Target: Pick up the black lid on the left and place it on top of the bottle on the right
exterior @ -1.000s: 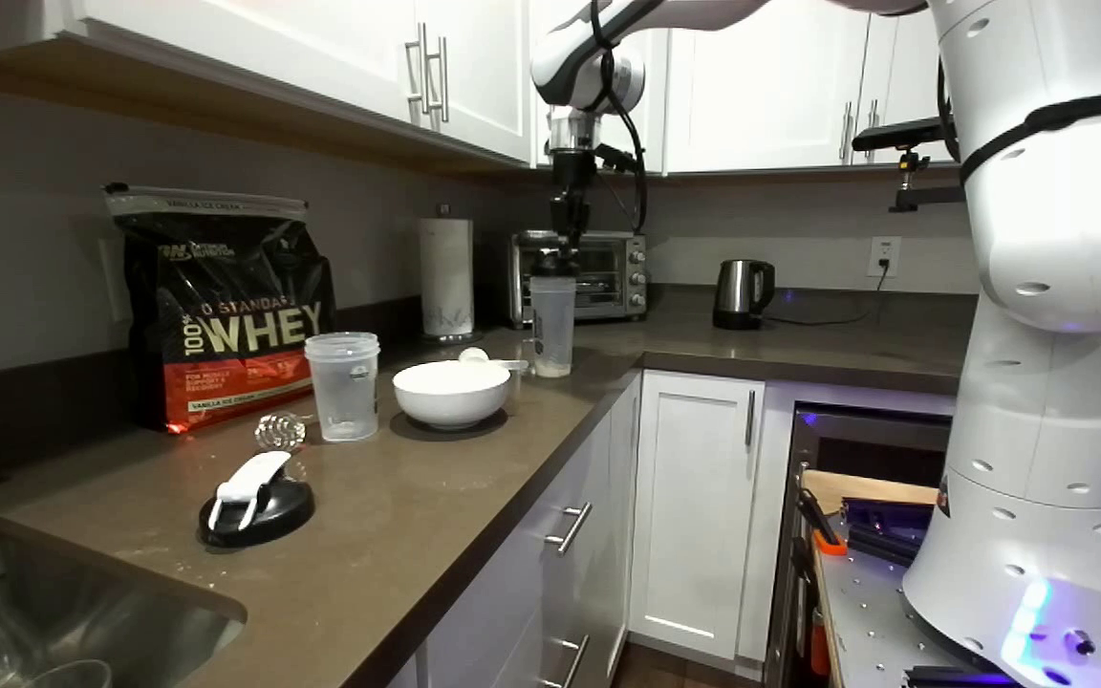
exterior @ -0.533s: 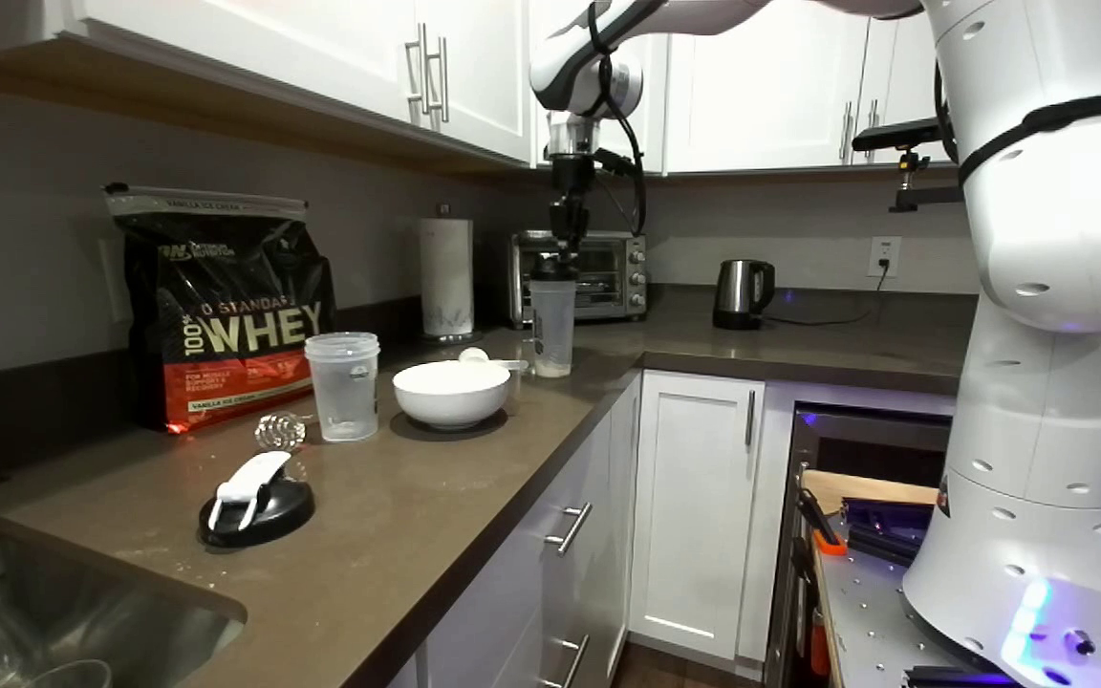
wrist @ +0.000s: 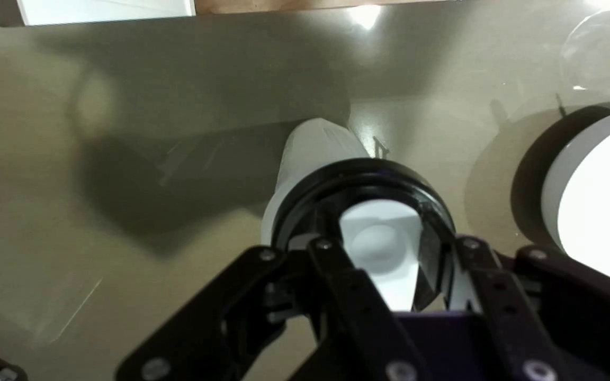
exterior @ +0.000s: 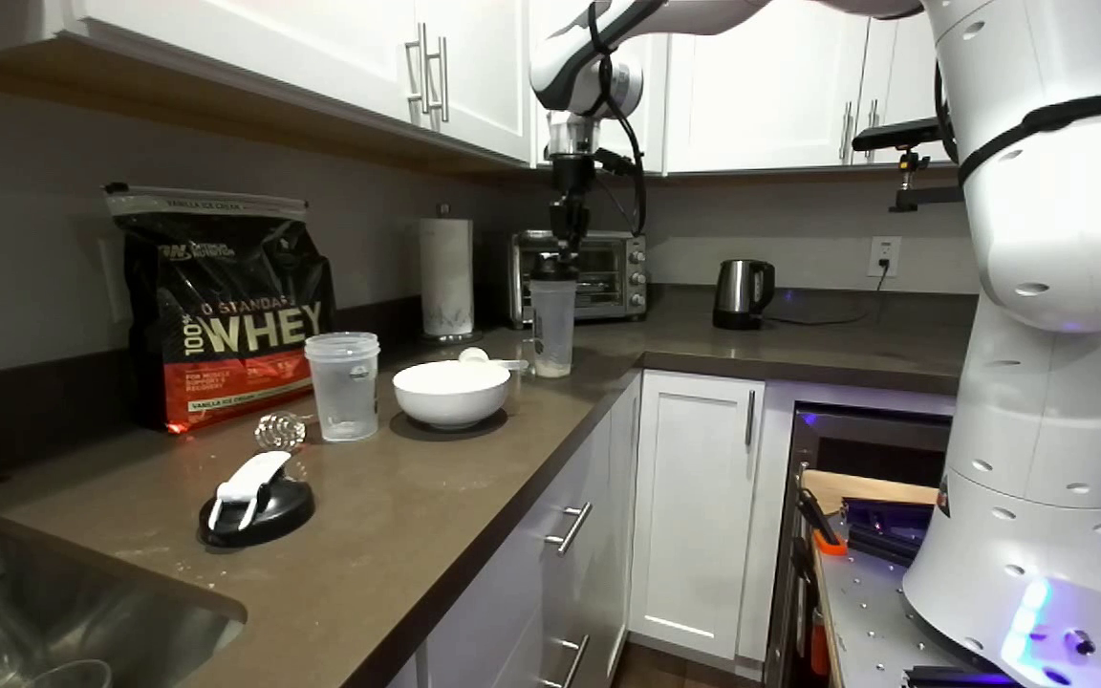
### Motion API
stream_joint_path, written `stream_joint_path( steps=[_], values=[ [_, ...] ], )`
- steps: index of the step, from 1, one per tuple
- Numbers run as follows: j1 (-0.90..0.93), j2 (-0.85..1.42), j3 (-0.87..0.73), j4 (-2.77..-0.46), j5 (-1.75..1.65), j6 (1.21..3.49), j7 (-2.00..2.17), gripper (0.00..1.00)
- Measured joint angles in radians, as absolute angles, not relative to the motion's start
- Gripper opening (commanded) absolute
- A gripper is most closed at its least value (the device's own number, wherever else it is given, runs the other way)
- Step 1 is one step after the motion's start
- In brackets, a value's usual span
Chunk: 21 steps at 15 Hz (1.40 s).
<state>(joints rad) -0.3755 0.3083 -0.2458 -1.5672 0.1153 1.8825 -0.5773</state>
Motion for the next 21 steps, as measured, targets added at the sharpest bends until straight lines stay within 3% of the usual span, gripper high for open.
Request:
stream_joint_path(
  steps=[21],
  values=[
    [-0.382, 0.311, -0.248, -1.564, 0.115, 1.883, -0.562, 0.13]
  ],
)
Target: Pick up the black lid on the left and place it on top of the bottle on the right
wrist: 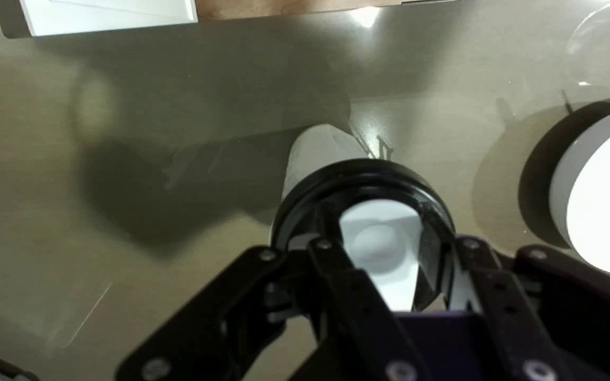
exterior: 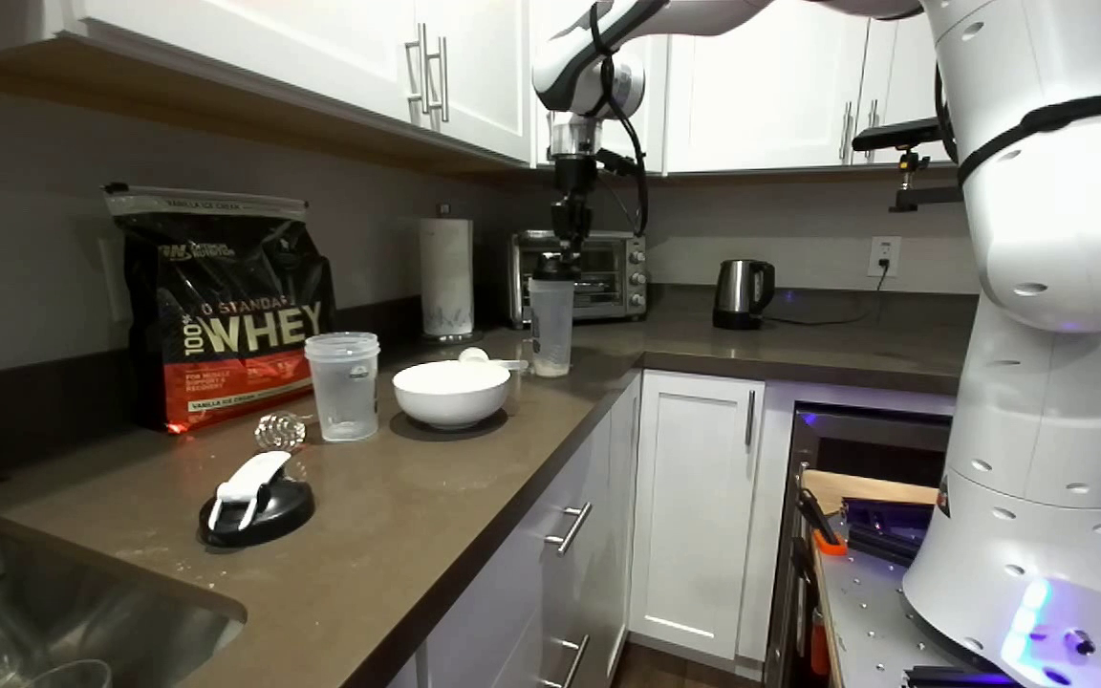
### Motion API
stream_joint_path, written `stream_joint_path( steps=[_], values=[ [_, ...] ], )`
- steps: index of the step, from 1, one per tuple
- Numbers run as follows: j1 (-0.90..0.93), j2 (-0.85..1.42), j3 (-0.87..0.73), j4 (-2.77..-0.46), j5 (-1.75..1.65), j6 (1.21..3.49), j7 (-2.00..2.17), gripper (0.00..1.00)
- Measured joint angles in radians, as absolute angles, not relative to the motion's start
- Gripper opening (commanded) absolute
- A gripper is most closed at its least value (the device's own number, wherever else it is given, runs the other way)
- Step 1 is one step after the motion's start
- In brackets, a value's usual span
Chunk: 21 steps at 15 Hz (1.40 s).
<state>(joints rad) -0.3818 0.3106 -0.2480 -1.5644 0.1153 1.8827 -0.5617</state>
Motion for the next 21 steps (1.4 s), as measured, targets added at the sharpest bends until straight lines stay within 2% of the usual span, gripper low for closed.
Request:
stream_joint_path(
  steps=[21],
  values=[
    [-0.382, 0.346, -0.245, -1.542, 0.115, 1.883, -0.562, 0.13]
  ],
)
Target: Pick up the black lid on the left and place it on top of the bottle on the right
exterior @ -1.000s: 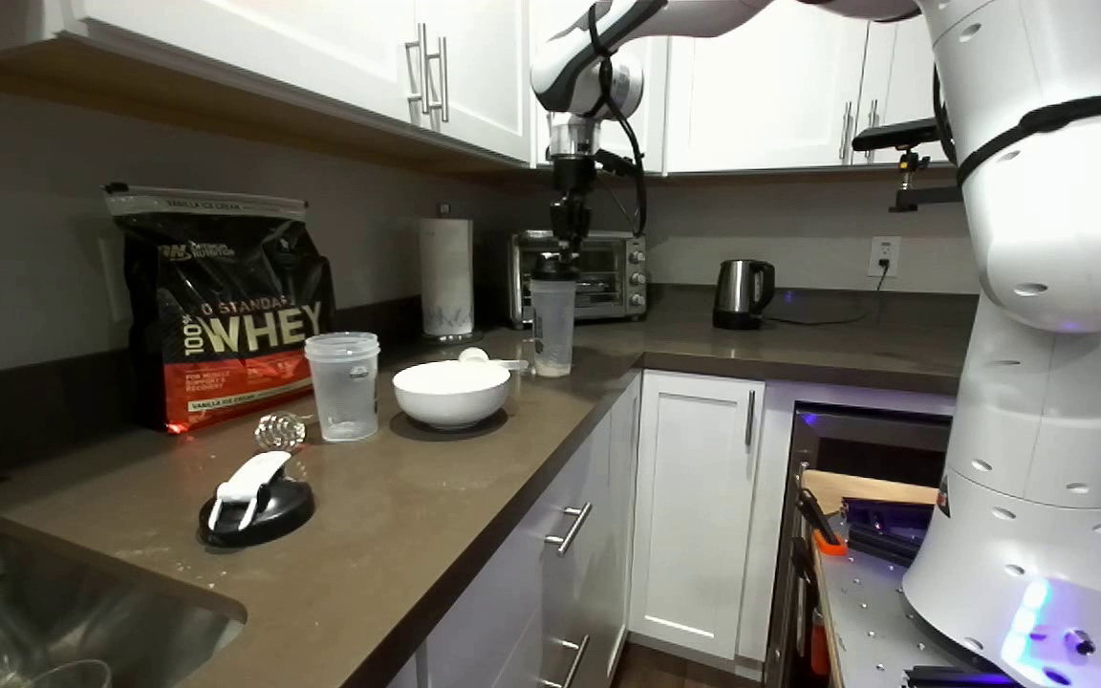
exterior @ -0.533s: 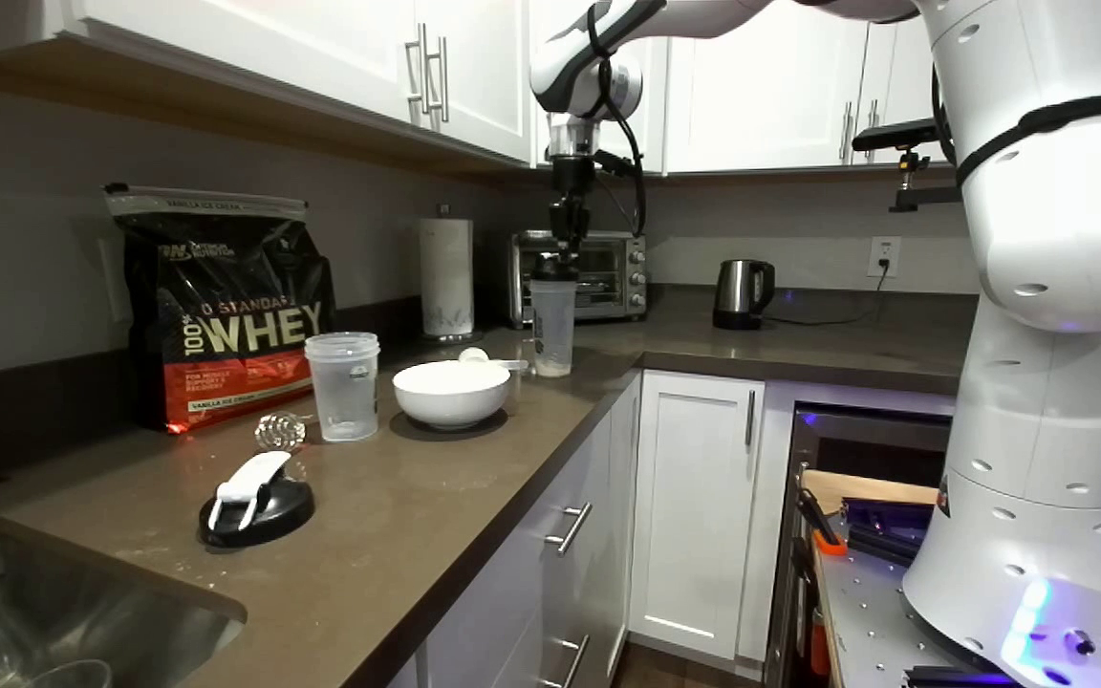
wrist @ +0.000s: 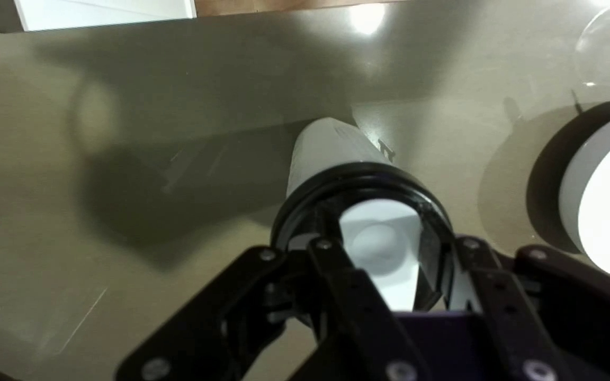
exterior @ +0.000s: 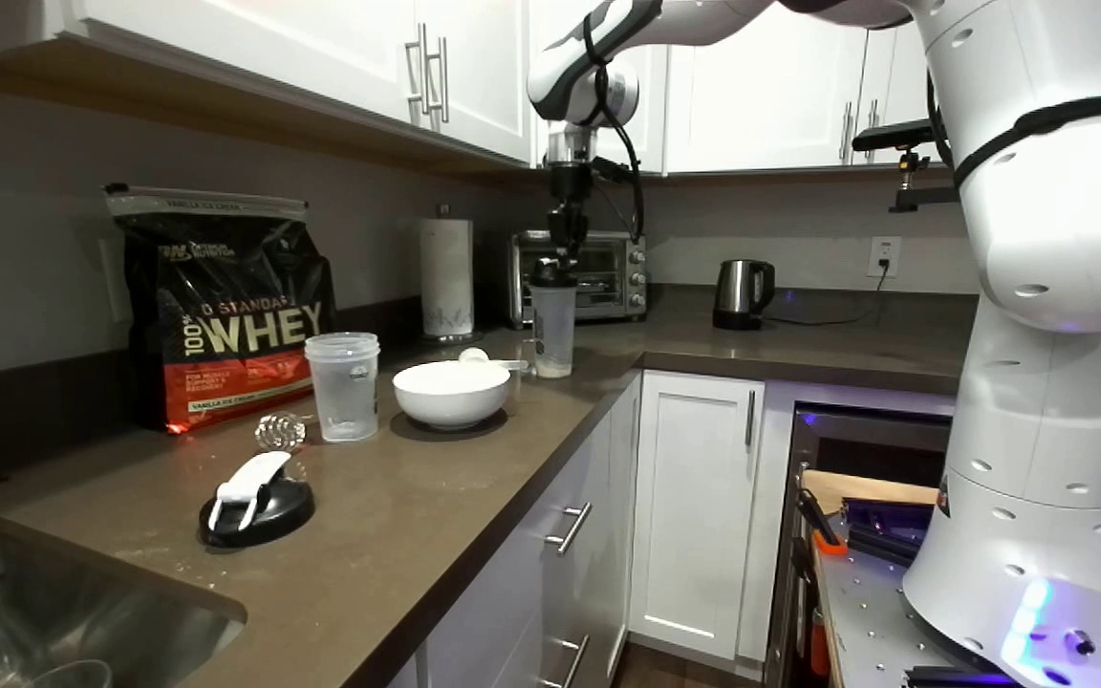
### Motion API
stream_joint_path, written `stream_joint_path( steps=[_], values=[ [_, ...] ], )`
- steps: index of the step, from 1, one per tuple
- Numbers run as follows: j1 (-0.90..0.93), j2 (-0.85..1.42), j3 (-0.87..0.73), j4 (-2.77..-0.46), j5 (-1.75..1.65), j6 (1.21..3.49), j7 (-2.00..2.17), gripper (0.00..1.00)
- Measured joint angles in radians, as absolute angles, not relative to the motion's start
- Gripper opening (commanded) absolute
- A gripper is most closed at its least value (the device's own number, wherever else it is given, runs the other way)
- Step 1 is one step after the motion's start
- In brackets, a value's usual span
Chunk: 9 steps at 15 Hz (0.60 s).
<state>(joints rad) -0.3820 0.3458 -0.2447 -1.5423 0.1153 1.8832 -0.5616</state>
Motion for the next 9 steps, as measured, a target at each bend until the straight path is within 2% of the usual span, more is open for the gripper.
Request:
stream_joint_path(
  steps=[3, 4, 6, 9],
  values=[
    [-0.382, 0.348, -0.244, -1.539, 0.115, 1.883, -0.562, 0.15],
    [-0.382, 0.348, -0.244, -1.538, 0.115, 1.883, -0.562, 0.63],
    [-0.382, 0.349, -0.244, -1.537, 0.115, 1.883, -0.559, 0.69],
    [-0.382, 0.349, -0.244, -1.536, 0.115, 1.882, -0.558, 0.88]
  ],
)
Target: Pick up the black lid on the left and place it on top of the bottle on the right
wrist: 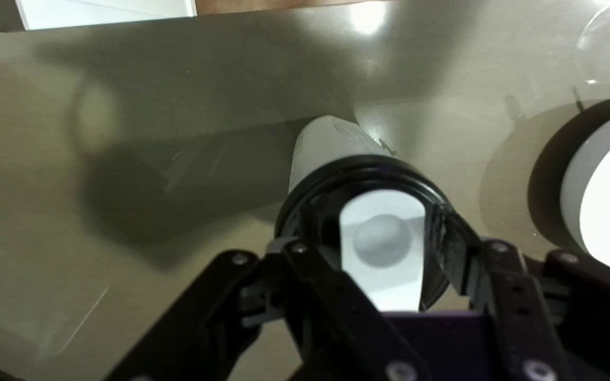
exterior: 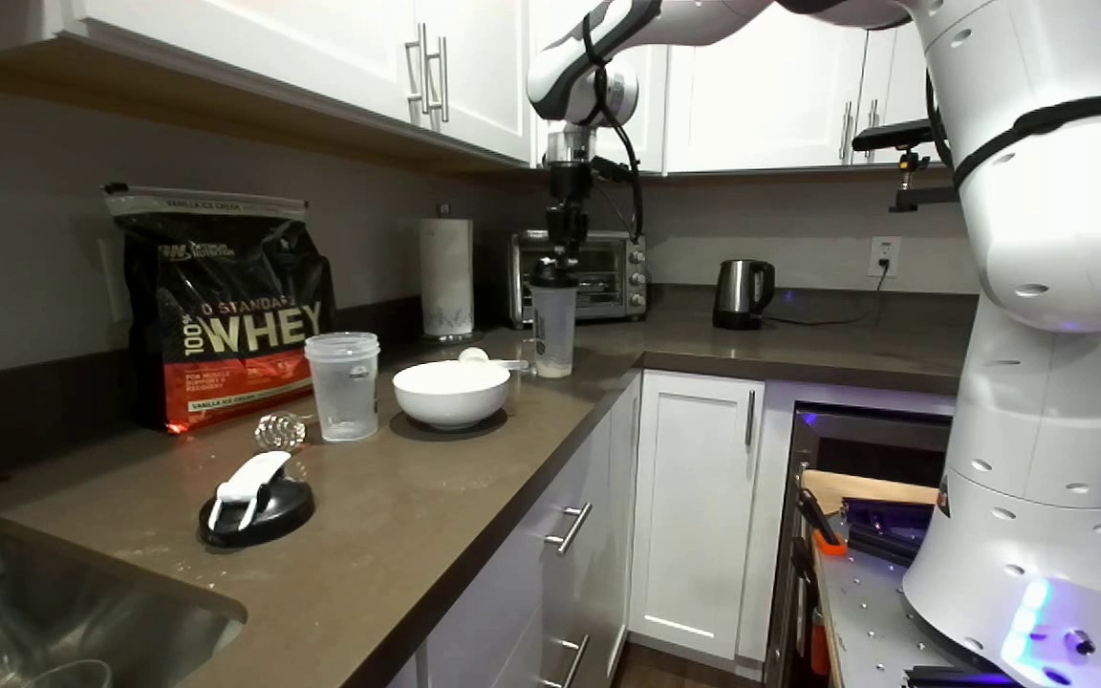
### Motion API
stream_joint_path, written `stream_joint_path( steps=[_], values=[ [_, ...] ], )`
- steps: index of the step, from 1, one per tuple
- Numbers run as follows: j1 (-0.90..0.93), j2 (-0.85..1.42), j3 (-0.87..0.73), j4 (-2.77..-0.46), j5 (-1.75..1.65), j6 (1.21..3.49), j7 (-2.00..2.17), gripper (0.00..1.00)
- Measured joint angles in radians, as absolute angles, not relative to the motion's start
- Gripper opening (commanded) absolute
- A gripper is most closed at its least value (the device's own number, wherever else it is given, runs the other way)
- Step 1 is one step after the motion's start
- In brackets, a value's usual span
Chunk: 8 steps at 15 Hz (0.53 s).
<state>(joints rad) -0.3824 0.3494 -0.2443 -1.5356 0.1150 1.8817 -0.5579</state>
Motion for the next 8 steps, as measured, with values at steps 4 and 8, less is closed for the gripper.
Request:
stream_joint_path(
  steps=[4, 8],
  values=[
    [-0.389, 0.348, -0.245, -1.516, 0.114, 1.868, -0.557, 1.0],
    [-0.397, 0.333, -0.247, -1.487, 0.114, 1.804, -0.557, 1.0]
  ],
)
